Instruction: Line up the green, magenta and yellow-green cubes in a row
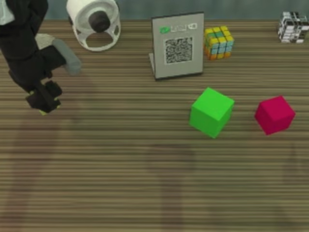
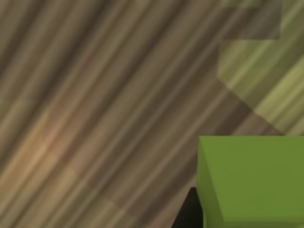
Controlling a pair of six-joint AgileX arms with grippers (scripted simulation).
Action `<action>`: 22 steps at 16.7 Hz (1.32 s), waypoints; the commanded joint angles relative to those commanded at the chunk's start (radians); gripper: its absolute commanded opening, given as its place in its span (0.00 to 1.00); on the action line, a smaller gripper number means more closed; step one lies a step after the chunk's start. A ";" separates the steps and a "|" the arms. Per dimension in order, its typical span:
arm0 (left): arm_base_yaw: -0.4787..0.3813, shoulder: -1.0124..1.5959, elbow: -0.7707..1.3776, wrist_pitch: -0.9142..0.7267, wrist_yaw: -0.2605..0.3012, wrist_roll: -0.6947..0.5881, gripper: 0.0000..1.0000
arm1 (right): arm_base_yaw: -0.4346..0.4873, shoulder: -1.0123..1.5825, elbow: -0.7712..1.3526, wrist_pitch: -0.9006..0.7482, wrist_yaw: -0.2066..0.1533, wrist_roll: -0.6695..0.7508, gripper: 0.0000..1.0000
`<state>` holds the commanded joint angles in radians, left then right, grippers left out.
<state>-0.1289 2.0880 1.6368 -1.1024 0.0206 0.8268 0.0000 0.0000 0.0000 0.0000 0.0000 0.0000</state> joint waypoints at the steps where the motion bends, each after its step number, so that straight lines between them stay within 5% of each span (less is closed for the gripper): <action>1: 0.000 0.000 0.000 0.000 0.000 0.000 0.00 | 0.000 0.000 0.000 0.000 0.000 0.000 1.00; 6: -0.074 0.030 0.043 -0.019 -0.001 -0.009 0.00 | 0.000 0.000 0.000 0.000 0.000 0.000 1.00; 17: -0.682 0.212 0.397 -0.193 -0.002 -0.147 0.00 | 0.000 0.000 0.000 0.000 0.000 0.000 1.00; 22: -0.802 0.239 0.466 -0.222 -0.004 -0.178 0.00 | 0.000 0.000 0.000 0.000 0.000 0.000 1.00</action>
<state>-0.9310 2.3270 2.1032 -1.3243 0.0171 0.6485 0.0000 0.0000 0.0000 0.0000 0.0000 0.0000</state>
